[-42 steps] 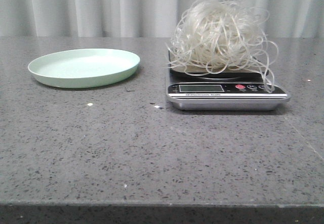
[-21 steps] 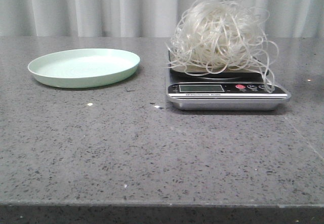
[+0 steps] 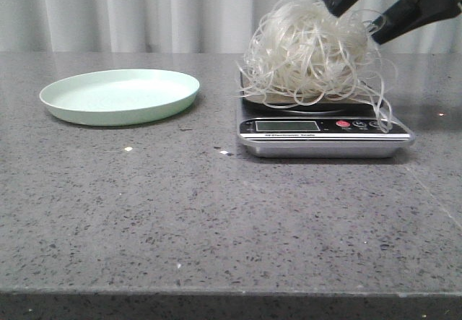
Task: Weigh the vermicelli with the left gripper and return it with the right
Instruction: 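Grasp the vermicelli on the scale with the right gripper and lift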
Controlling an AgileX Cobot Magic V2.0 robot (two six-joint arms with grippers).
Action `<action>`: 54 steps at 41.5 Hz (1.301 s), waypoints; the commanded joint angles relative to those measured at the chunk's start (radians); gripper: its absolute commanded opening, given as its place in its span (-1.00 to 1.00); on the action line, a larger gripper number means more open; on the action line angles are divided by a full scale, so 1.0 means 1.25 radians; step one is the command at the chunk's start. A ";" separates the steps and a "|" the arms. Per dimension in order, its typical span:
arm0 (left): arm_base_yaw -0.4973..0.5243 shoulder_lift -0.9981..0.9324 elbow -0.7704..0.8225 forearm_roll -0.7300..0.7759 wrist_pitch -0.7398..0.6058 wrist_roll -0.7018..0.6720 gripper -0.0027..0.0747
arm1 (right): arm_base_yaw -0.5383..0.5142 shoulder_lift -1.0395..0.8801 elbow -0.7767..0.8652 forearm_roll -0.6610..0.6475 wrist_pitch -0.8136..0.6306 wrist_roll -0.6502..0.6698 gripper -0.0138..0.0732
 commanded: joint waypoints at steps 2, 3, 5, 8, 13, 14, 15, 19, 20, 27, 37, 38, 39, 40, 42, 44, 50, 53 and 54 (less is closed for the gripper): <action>0.002 0.007 -0.019 0.005 -0.063 -0.008 -0.58 | 0.001 -0.002 -0.030 0.060 -0.008 -0.021 0.73; 0.002 0.007 -0.019 0.005 -0.063 -0.008 -0.58 | 0.002 0.002 -0.030 0.062 -0.008 -0.023 0.73; 0.002 0.007 -0.019 0.005 -0.063 -0.008 -0.58 | 0.002 0.012 -0.030 0.069 -0.008 -0.023 0.73; 0.002 0.007 -0.019 0.005 -0.063 -0.008 -0.58 | 0.006 0.025 -0.030 0.089 -0.008 -0.026 0.73; 0.002 0.007 -0.019 0.005 -0.063 -0.008 -0.58 | 0.021 0.044 -0.030 0.121 -0.008 -0.043 0.73; 0.002 0.007 -0.019 0.005 -0.063 -0.008 -0.58 | 0.024 0.048 -0.030 0.126 -0.008 -0.047 0.73; 0.002 0.007 -0.019 0.005 -0.063 -0.008 -0.58 | 0.028 0.052 -0.030 0.130 -0.008 -0.053 0.73; 0.002 0.007 -0.019 0.005 -0.063 -0.008 -0.58 | 0.043 0.069 -0.030 0.138 -0.008 -0.063 0.73; 0.002 0.007 -0.019 0.005 -0.063 -0.008 -0.58 | 0.046 0.074 -0.030 0.138 -0.010 -0.063 0.73; 0.002 0.007 -0.019 0.005 -0.063 -0.008 -0.58 | 0.053 0.083 -0.030 0.140 -0.010 -0.063 0.55; 0.002 0.007 -0.019 0.005 -0.063 -0.008 -0.58 | 0.053 0.082 -0.030 0.141 -0.011 -0.063 -0.30; 0.002 0.007 -0.019 0.005 -0.063 -0.008 -0.58 | 0.053 0.082 -0.030 0.141 -0.011 -0.063 -0.37; 0.002 0.007 -0.019 0.005 -0.063 -0.008 -0.58 | 0.053 0.082 -0.030 0.141 -0.011 -0.063 -0.33; 0.002 0.007 -0.019 0.005 -0.063 -0.008 -0.58 | 0.053 0.082 -0.030 0.141 -0.011 -0.063 -0.32; 0.002 0.007 -0.019 0.005 -0.063 -0.008 -0.58 | 0.053 0.081 -0.030 0.141 -0.011 -0.063 -0.31; 0.002 0.007 -0.019 0.005 -0.063 -0.008 -0.58 | 0.053 0.080 -0.030 0.141 -0.009 -0.063 -0.31; 0.002 0.007 -0.019 0.005 -0.064 -0.008 -0.58 | 0.053 0.063 -0.030 0.141 -0.011 -0.063 -0.31; 0.002 0.007 -0.019 0.005 -0.064 -0.008 -0.58 | 0.053 0.047 -0.030 0.141 -0.015 -0.063 -0.31; 0.002 0.007 -0.019 0.005 -0.064 -0.008 -0.58 | 0.053 0.041 -0.030 0.141 -0.017 -0.063 -0.31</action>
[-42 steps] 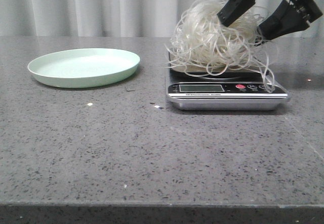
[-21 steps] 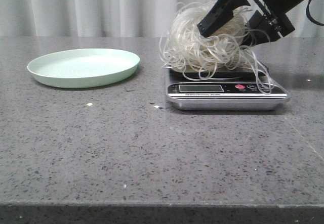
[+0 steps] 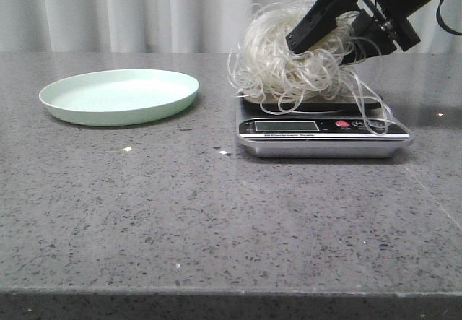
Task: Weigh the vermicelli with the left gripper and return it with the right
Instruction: 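Grasp the vermicelli on the scale with the right gripper and lift, then carry the vermicelli with the right gripper over the green plate and lower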
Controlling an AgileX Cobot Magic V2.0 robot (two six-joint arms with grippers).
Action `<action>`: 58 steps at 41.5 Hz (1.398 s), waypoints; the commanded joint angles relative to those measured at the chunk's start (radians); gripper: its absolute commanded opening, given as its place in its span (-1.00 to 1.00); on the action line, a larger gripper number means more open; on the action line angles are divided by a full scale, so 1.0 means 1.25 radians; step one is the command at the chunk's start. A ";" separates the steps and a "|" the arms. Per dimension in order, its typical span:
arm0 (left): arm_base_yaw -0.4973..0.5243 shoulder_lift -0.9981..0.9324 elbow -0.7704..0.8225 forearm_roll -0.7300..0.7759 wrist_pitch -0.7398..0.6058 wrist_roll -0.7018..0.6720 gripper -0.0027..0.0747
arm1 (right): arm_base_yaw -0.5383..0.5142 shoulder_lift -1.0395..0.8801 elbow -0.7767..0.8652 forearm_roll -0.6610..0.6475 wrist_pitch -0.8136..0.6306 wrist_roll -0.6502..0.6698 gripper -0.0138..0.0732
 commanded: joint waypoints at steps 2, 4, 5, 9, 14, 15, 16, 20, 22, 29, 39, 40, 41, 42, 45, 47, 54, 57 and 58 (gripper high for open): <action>0.002 0.007 -0.019 0.005 -0.064 -0.008 -0.58 | 0.001 -0.074 -0.023 0.025 -0.014 -0.014 -0.32; 0.002 0.007 -0.019 0.005 -0.065 -0.008 -0.58 | 0.001 -0.090 -0.029 0.025 -0.017 -0.014 -0.32; 0.002 0.007 -0.019 0.005 -0.065 -0.008 -0.58 | 0.001 -0.097 -0.034 0.025 -0.016 -0.014 -0.32; 0.002 0.007 -0.019 0.005 -0.065 -0.008 -0.58 | 0.001 -0.123 -0.065 0.025 -0.009 -0.014 -0.32; 0.002 0.007 -0.019 0.005 -0.065 -0.008 -0.58 | 0.001 -0.149 -0.119 0.026 0.014 -0.014 -0.32; 0.002 0.007 -0.019 0.005 -0.065 -0.008 -0.58 | 0.001 -0.151 -0.131 0.028 0.019 -0.014 -0.32; 0.002 0.007 -0.019 0.005 -0.065 -0.008 -0.58 | 0.001 -0.152 -0.147 0.031 0.030 -0.014 -0.32; 0.002 0.007 -0.019 0.005 -0.065 -0.008 -0.58 | 0.003 -0.152 -0.199 0.061 0.069 -0.014 -0.32; 0.002 0.007 -0.019 0.005 -0.065 -0.008 -0.58 | 0.009 -0.152 -0.221 0.084 0.076 -0.014 -0.34; 0.002 0.007 -0.019 0.005 -0.067 -0.008 -0.58 | 0.069 -0.146 -0.285 0.128 0.040 -0.014 -0.33; 0.002 0.007 -0.019 0.005 -0.068 -0.008 -0.58 | 0.198 -0.087 -0.350 0.128 -0.079 -0.014 -0.33; 0.002 0.007 -0.019 0.005 -0.070 -0.008 -0.58 | 0.210 -0.078 -0.355 0.128 -0.086 -0.014 -0.33; 0.002 0.007 -0.019 0.005 -0.069 -0.008 -0.58 | 0.216 -0.070 -0.359 0.128 -0.092 -0.014 -0.33; 0.002 0.007 -0.019 0.005 -0.070 -0.008 -0.58 | 0.227 -0.058 -0.363 0.128 -0.102 -0.014 -0.33; 0.002 0.007 -0.019 0.005 -0.079 -0.008 -0.58 | 0.249 -0.026 -0.373 0.128 -0.119 -0.014 -0.33; 0.002 0.007 -0.019 0.005 -0.092 -0.008 -0.58 | 0.262 -0.003 -0.376 0.128 -0.132 -0.014 -0.33; 0.002 0.007 -0.019 0.005 -0.123 -0.008 -0.58 | 0.288 0.075 -0.392 0.128 -0.158 -0.014 -0.33; 0.002 0.007 -0.019 0.005 -0.125 -0.008 -0.58 | 0.292 0.108 -0.403 0.128 -0.158 -0.014 -0.33; 0.002 0.007 -0.019 0.005 -0.125 -0.008 -0.58 | 0.293 0.117 -0.406 0.128 -0.158 -0.014 -0.33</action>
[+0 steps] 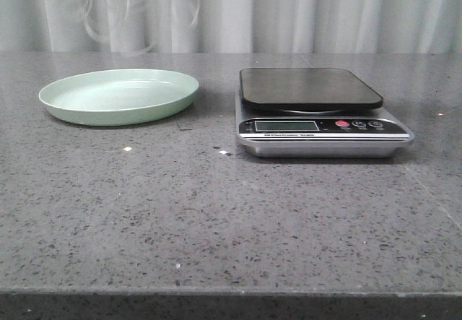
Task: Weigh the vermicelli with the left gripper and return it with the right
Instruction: 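Carry the vermicelli with the right gripper over the green plate and lower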
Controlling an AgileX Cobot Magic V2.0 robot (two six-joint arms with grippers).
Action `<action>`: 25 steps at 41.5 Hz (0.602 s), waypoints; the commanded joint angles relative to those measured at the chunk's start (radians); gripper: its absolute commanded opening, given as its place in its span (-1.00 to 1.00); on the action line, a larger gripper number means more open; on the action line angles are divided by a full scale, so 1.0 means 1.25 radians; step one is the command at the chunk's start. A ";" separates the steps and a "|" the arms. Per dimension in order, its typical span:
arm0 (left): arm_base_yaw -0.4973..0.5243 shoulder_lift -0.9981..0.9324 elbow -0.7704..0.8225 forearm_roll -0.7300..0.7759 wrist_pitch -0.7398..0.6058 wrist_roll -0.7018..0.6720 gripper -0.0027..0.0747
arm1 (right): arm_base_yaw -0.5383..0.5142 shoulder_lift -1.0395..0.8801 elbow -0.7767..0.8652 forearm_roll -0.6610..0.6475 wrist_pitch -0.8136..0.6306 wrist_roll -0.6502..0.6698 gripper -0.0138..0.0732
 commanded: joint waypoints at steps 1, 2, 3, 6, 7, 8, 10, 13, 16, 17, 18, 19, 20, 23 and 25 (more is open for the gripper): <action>0.002 0.007 -0.019 0.005 -0.072 -0.008 -0.58 | 0.004 -0.003 -0.044 0.061 -0.037 -0.013 -0.33; 0.002 0.007 -0.019 0.005 -0.072 -0.008 -0.58 | 0.004 0.005 -0.047 0.061 -0.037 -0.013 -0.33; 0.002 0.007 -0.019 0.005 -0.072 -0.008 -0.58 | 0.005 0.013 -0.049 0.061 -0.037 -0.013 -0.33; 0.002 0.007 -0.019 0.005 -0.072 -0.008 -0.58 | 0.005 0.035 -0.054 0.063 -0.040 -0.013 -0.33; 0.002 0.007 -0.019 0.005 -0.072 -0.008 -0.58 | 0.005 0.042 -0.055 0.064 -0.040 -0.013 -0.33; 0.002 0.007 -0.019 0.005 -0.072 -0.008 -0.58 | 0.005 0.047 -0.056 0.065 -0.040 -0.013 -0.33; 0.002 0.007 -0.019 0.005 -0.072 -0.008 -0.58 | 0.005 0.058 -0.056 0.066 -0.040 -0.013 -0.33; 0.002 0.007 -0.019 0.005 -0.072 -0.008 -0.58 | 0.005 0.068 -0.056 0.067 -0.040 -0.013 -0.33; 0.002 0.007 -0.019 0.005 -0.072 -0.008 -0.58 | 0.005 0.076 -0.056 0.069 -0.043 -0.013 -0.33; 0.002 0.007 -0.019 0.005 -0.072 -0.008 -0.58 | 0.005 0.078 -0.056 0.069 -0.044 -0.013 -0.33; 0.002 0.007 -0.019 0.005 -0.072 -0.008 -0.58 | 0.005 0.080 -0.056 0.069 -0.045 -0.013 -0.33; 0.002 0.007 -0.019 0.005 -0.072 -0.008 -0.58 | 0.005 0.082 -0.056 0.070 -0.046 -0.013 -0.33; 0.002 0.007 -0.019 0.005 -0.072 -0.008 -0.58 | 0.005 0.084 -0.056 0.070 -0.047 -0.013 -0.33; 0.002 0.007 -0.019 0.005 -0.072 -0.008 -0.58 | 0.005 0.088 -0.056 0.070 -0.048 -0.013 -0.33; 0.002 0.007 -0.019 0.005 -0.072 -0.008 -0.58 | 0.005 0.090 -0.056 0.071 -0.048 -0.013 -0.33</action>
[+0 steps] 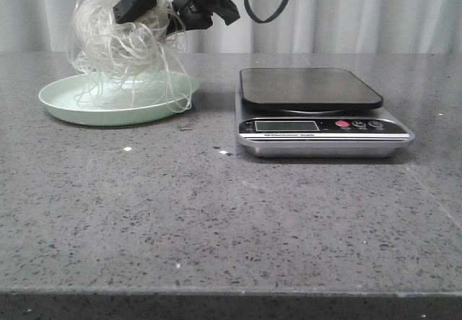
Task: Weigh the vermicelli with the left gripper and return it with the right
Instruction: 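Carry the vermicelli with the right gripper over the green plate and lower, then open the right gripper and raise it away from the plate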
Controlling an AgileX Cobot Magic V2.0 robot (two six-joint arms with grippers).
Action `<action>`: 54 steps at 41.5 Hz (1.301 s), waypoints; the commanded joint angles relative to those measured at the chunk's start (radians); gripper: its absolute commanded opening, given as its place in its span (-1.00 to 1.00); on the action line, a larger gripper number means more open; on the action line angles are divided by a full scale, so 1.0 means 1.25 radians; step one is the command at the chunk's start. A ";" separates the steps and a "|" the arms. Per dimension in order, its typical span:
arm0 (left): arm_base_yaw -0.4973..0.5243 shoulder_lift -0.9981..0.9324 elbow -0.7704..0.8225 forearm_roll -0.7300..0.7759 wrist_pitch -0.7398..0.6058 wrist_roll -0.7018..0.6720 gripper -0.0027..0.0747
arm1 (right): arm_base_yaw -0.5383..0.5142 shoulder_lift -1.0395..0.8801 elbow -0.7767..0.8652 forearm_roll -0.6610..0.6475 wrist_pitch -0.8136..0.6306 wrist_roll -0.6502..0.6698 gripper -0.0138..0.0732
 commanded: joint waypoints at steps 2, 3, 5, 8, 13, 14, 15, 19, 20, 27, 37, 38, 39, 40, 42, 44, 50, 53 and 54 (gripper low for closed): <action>0.002 0.007 -0.019 0.005 -0.070 -0.008 -0.58 | 0.003 -0.047 -0.032 0.064 -0.023 -0.013 -0.33; 0.002 0.007 -0.019 0.005 -0.070 -0.008 -0.58 | 0.003 -0.047 -0.032 0.064 -0.024 -0.013 -0.33; 0.002 0.007 -0.019 0.005 -0.070 -0.008 -0.58 | 0.003 -0.047 -0.032 0.065 -0.025 -0.013 -0.33; 0.002 0.007 -0.019 0.005 -0.070 -0.008 -0.58 | 0.003 -0.047 -0.032 0.065 -0.024 -0.013 -0.33; 0.002 0.007 -0.019 0.005 -0.070 -0.008 -0.58 | 0.003 -0.047 -0.032 0.066 -0.019 -0.013 -0.23; 0.002 0.007 -0.019 0.005 -0.070 -0.008 -0.58 | 0.003 -0.047 -0.032 0.066 -0.019 -0.013 -0.19; 0.002 0.007 -0.019 0.005 -0.070 -0.008 -0.58 | 0.003 -0.047 -0.032 0.066 -0.017 -0.013 -0.13; 0.002 0.007 -0.019 0.005 -0.070 -0.008 -0.58 | 0.003 -0.047 -0.032 0.066 -0.010 -0.013 0.09; 0.002 0.007 -0.019 0.005 -0.070 -0.008 -0.58 | 0.003 -0.047 -0.032 0.068 -0.005 -0.013 0.14; 0.002 0.007 -0.019 0.005 -0.070 -0.008 -0.58 | 0.003 -0.048 -0.037 0.072 0.020 -0.013 0.30; 0.002 0.007 -0.019 0.005 -0.070 -0.008 -0.58 | 0.002 -0.048 -0.063 0.072 0.041 -0.013 0.35; 0.002 0.007 -0.019 0.005 -0.070 -0.008 -0.58 | 0.002 -0.048 -0.066 0.072 0.042 -0.012 0.35; 0.002 0.007 -0.019 0.005 -0.070 -0.008 -0.58 | 0.002 -0.049 -0.069 0.072 0.043 -0.012 0.35; 0.002 0.007 -0.019 0.005 -0.070 -0.008 -0.58 | 0.002 -0.049 -0.075 0.072 0.046 -0.012 0.35; 0.002 0.007 -0.019 0.005 -0.070 -0.008 -0.58 | 0.002 -0.049 -0.083 0.072 0.048 -0.012 0.35; 0.002 0.007 -0.019 0.005 -0.070 -0.008 -0.58 | 0.002 -0.049 -0.095 0.072 0.048 -0.012 0.35; 0.002 0.007 -0.019 0.005 -0.070 -0.008 -0.58 | 0.002 -0.049 -0.129 0.072 0.030 -0.012 0.35; 0.002 0.007 -0.019 0.005 -0.070 -0.008 -0.58 | -0.001 -0.049 -0.149 0.072 0.029 -0.012 0.35; 0.002 0.007 -0.019 0.005 -0.070 -0.008 -0.58 | -0.001 -0.049 -0.158 0.072 0.030 -0.012 0.34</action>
